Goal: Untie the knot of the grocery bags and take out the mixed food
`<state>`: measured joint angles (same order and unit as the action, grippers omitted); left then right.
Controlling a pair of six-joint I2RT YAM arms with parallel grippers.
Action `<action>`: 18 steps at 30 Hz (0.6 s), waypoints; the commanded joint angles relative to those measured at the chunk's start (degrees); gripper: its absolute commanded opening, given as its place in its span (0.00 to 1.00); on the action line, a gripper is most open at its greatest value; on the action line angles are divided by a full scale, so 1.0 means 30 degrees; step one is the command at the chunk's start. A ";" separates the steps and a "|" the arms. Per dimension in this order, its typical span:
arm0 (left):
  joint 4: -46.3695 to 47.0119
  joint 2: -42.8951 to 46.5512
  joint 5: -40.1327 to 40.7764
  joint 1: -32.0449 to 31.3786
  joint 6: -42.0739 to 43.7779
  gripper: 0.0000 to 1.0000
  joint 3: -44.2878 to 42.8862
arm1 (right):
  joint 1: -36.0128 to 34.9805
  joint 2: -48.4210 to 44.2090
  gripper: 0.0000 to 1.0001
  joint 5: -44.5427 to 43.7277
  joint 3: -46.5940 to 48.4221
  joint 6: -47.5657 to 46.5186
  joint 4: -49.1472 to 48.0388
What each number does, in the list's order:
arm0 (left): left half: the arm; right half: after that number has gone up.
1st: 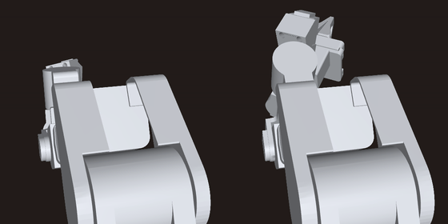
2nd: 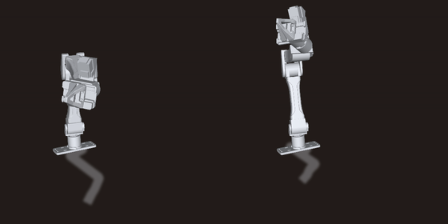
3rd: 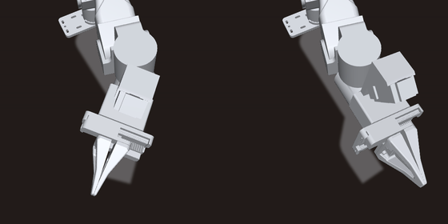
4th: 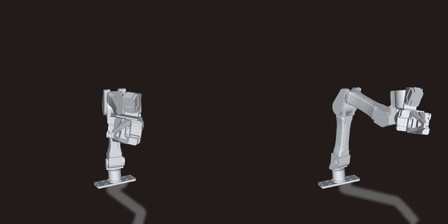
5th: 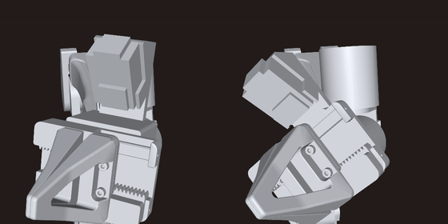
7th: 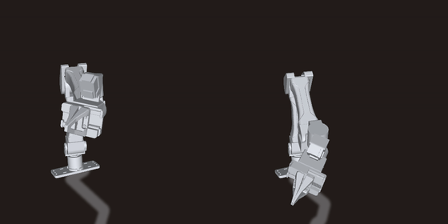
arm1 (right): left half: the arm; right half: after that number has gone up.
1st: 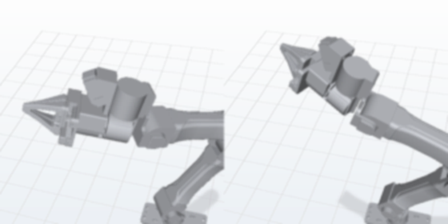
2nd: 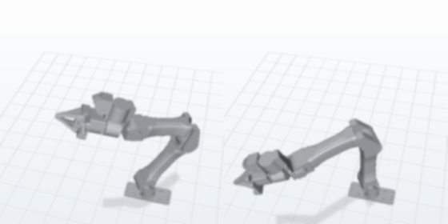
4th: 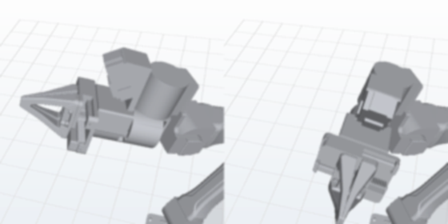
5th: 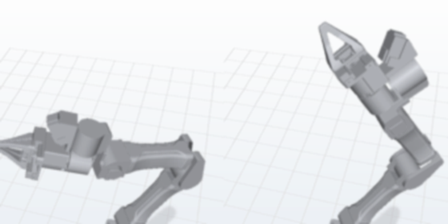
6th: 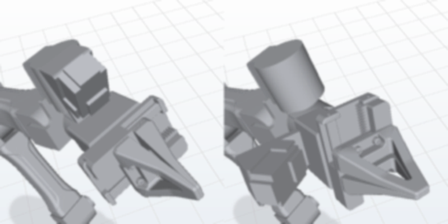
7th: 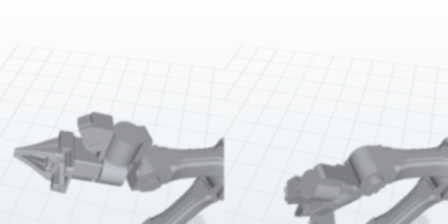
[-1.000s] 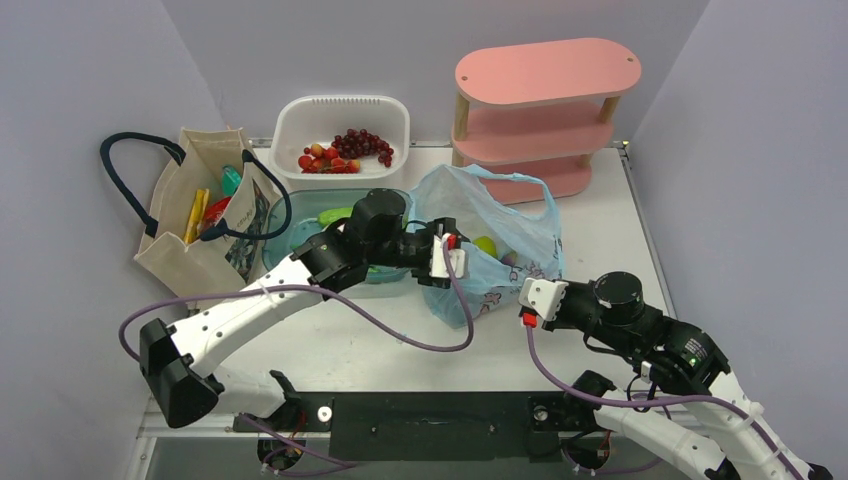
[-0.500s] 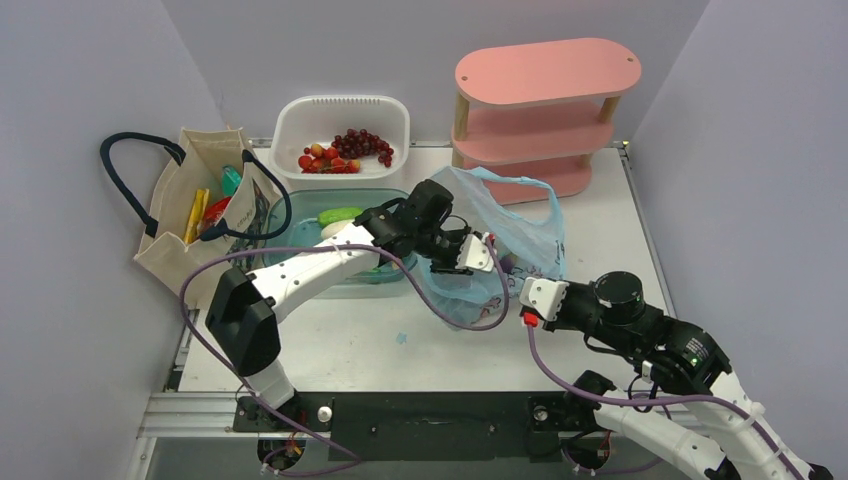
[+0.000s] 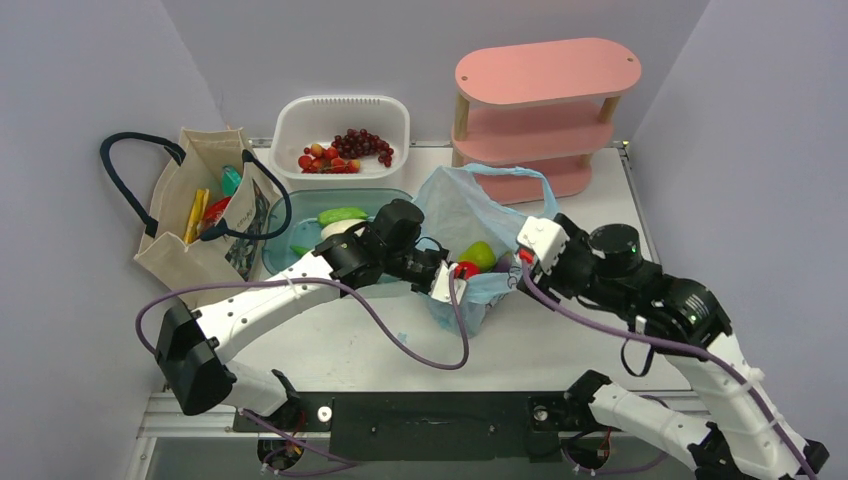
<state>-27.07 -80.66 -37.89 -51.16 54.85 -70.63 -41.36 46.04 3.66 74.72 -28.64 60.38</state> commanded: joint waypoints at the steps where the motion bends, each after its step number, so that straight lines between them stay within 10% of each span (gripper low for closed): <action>1: 0.1291 0.0631 -0.0243 -0.0086 0.0769 0.00 0.0384 | 0.2225 0.2343 0.72 0.1929 0.1780 0.1706 -0.0894; 8: 0.2144 0.1529 0.0220 -0.0123 0.1320 0.00 0.1614 | 0.2782 0.2912 0.73 0.3991 0.4204 0.0377 0.0818; 18: 0.2362 0.2188 0.0766 -0.1035 0.1961 0.00 0.2244 | 0.0056 0.6070 0.75 -0.4108 0.0837 0.2448 -0.4491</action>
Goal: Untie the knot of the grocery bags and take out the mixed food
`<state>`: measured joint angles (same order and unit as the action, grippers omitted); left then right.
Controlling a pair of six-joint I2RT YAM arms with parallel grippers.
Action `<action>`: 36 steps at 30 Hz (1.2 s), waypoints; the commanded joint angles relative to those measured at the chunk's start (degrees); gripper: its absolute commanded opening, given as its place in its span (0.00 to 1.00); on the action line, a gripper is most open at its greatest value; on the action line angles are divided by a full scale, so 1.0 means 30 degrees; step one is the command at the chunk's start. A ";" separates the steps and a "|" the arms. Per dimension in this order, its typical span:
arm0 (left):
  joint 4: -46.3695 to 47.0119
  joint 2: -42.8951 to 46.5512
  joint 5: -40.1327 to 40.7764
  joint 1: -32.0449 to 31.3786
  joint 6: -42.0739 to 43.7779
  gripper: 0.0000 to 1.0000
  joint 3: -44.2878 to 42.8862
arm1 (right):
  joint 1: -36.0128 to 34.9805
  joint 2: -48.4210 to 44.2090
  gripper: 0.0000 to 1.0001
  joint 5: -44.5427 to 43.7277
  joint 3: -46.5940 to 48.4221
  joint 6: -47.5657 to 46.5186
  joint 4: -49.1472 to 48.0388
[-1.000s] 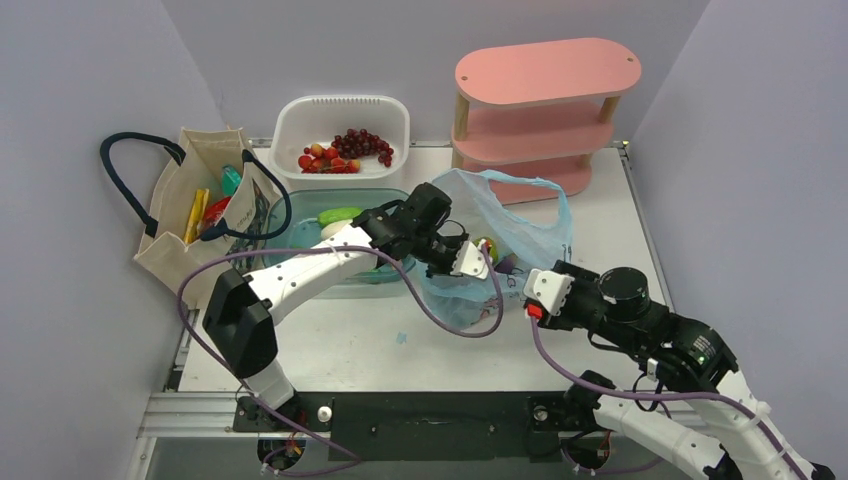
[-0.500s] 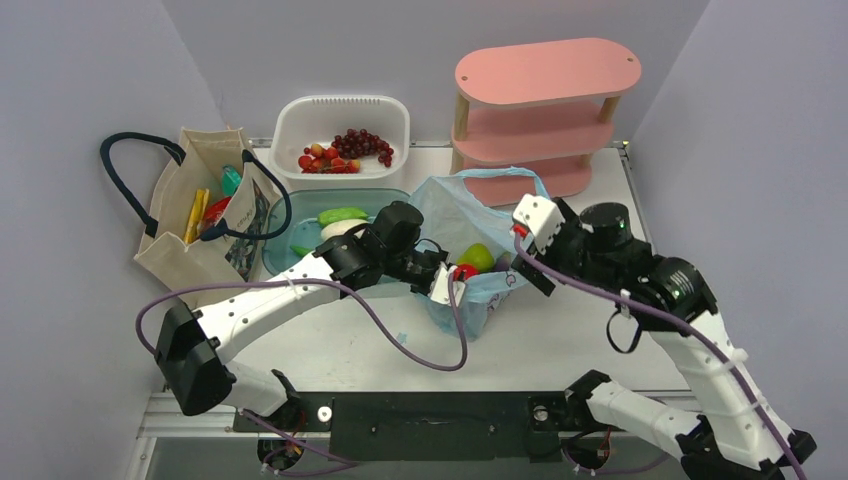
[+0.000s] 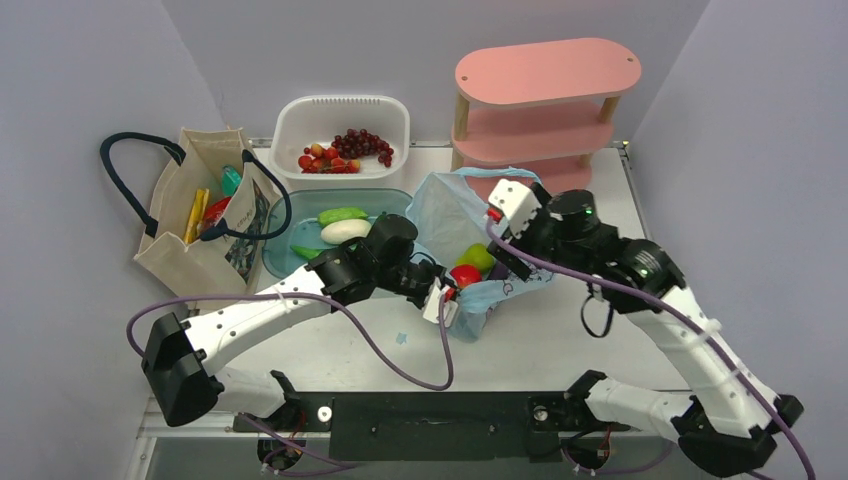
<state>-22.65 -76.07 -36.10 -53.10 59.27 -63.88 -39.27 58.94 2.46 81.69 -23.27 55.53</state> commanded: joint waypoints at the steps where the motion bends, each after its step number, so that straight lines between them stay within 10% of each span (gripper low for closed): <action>1: 0.0881 0.0703 0.0226 -0.0440 0.0467 0.00 0.0044 | -0.0694 0.2005 0.75 -0.4501 -0.1644 0.0749 -0.3206; 15: 0.0442 0.2413 0.1483 -0.1667 0.0628 0.00 0.1343 | -0.0033 0.5831 0.70 -0.6441 -0.4206 0.0326 -0.8208; 19: -0.2024 0.3599 0.2105 -0.2443 0.3469 0.00 0.2311 | 0.2232 0.6302 0.04 -0.4057 -0.1828 0.1490 -0.6059; 20: -0.2348 0.3829 0.2352 -0.2523 0.4457 0.00 0.2858 | 0.3270 0.6307 0.00 -0.1563 -0.0694 0.1649 -0.5326; 26: -0.4996 0.5449 0.4722 -0.2240 0.7984 0.00 0.4176 | 0.7703 0.3747 0.00 0.6588 0.0099 0.3739 -0.1542; 36: -0.1949 0.4264 0.6403 0.2237 1.0855 0.00 0.3739 | 1.7124 -0.0410 0.00 1.1292 -0.3047 0.5066 -0.0070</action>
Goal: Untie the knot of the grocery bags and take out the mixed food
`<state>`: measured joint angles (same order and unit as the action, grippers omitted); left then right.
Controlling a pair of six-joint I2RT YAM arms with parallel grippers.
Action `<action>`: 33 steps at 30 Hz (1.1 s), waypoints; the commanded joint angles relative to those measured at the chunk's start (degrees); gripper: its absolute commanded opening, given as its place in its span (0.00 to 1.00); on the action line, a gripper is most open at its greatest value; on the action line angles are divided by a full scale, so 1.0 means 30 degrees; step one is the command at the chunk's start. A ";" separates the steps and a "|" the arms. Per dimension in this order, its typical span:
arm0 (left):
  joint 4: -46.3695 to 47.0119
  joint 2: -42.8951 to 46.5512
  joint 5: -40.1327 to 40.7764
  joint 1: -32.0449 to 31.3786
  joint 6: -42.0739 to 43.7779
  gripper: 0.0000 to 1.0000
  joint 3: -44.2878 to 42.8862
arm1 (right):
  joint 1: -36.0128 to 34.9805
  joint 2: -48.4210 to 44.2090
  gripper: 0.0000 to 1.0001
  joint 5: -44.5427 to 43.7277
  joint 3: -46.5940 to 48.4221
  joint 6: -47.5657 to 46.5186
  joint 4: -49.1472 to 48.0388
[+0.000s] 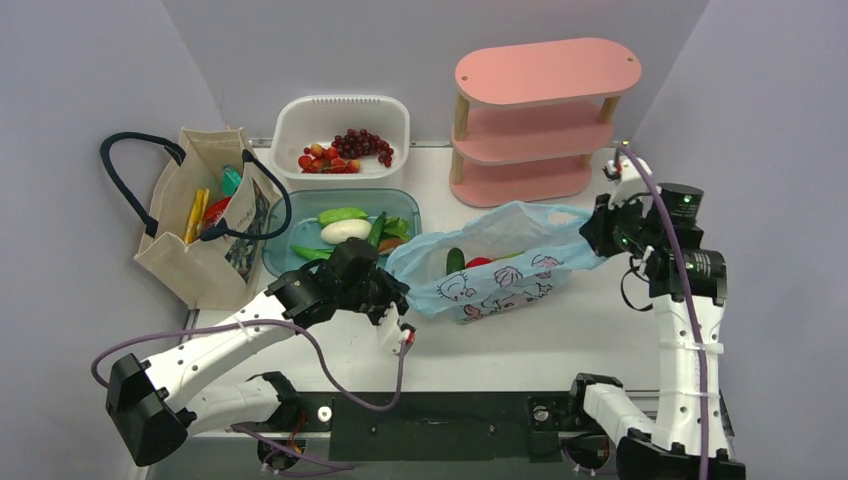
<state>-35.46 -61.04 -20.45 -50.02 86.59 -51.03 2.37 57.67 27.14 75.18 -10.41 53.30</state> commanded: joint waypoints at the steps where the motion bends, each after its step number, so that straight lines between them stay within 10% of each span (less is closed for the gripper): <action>1: 0.3306 -0.0866 0.1467 0.1339 0.1788 0.00 -0.0036 | 0.4774 0.0136 0.00 0.3944 -0.0970 0.0823 0.0814; 12: 0.5475 0.0380 0.0145 0.0038 0.4661 0.00 0.4950 | 0.6038 -0.0680 0.01 0.2532 -0.5452 -0.5810 0.3538; 14: 0.5890 0.0788 -0.0002 -0.0857 0.3820 0.02 0.5401 | 0.4664 -0.1345 0.19 0.2381 -0.5360 -0.6679 0.3903; 19: 0.7014 0.1904 -0.0938 -0.1776 -0.1179 0.33 0.4330 | 0.2620 -0.3053 0.60 0.1310 -0.3535 -0.8064 0.4770; 29: 0.5902 0.4390 -0.1241 -0.1726 -0.9253 0.44 0.1098 | 0.1502 -0.3333 0.70 0.2423 0.0863 -0.9855 0.5558; 33: 0.4832 0.2661 -0.1835 -0.1422 -1.2765 0.44 -0.1402 | -0.4034 -0.1849 0.69 -0.0833 0.1236 -0.6523 0.1309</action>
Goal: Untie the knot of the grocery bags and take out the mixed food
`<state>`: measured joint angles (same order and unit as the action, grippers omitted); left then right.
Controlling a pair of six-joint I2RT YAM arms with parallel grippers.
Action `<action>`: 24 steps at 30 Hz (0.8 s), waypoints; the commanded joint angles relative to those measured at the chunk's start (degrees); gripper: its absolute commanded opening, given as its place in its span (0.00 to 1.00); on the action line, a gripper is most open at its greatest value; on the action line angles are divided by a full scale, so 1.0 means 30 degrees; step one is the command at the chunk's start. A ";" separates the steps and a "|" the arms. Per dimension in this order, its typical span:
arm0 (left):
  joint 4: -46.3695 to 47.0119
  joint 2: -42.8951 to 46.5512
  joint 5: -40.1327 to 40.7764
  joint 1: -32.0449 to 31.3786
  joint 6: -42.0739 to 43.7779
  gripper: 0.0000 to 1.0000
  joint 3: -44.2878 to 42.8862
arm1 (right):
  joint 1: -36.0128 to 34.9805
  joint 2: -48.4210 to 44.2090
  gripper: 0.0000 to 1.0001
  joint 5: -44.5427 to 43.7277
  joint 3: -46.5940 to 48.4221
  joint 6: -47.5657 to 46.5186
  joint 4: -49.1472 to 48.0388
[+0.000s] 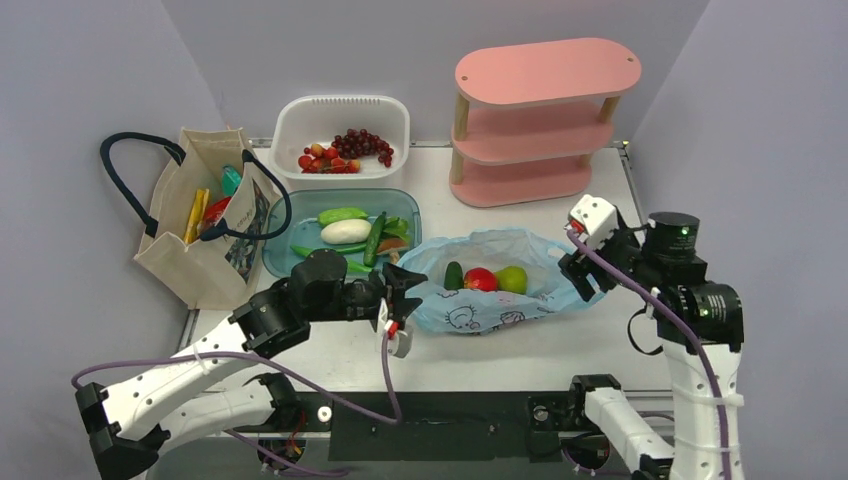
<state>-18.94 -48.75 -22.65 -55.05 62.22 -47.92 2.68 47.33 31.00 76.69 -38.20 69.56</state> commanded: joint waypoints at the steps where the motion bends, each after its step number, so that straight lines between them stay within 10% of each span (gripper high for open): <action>1: -0.1198 -0.1834 -0.1417 0.0656 -0.5662 0.44 -0.3533 | -0.4990 0.1992 0.69 -0.2566 0.1102 0.2842 -0.4560; 12: 0.1413 -0.6233 -0.2950 0.0047 -1.2005 0.48 -0.4486 | -0.9615 0.7627 0.74 -0.5380 0.0743 0.2256 -0.7242; 14: 0.1811 -0.7419 -0.2748 -0.0265 -1.2513 0.50 -0.4462 | -0.9549 0.8612 0.67 -0.5676 0.0886 0.2487 -0.7186; 19: 0.4774 -1.0146 0.1550 -0.1038 -1.4423 0.53 -0.3401 | -0.8689 0.9316 0.01 -0.4520 0.1405 0.3663 -0.6762; 24: 0.3394 -1.1377 0.1263 -0.1337 -1.3592 0.26 -0.4173 | -0.6950 0.8722 0.00 -0.2669 0.2597 0.6277 -0.6517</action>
<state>-10.52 -82.04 -20.27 -58.46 22.15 -57.56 -21.93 76.55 18.15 79.55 -26.74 51.40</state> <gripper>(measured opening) 0.423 0.005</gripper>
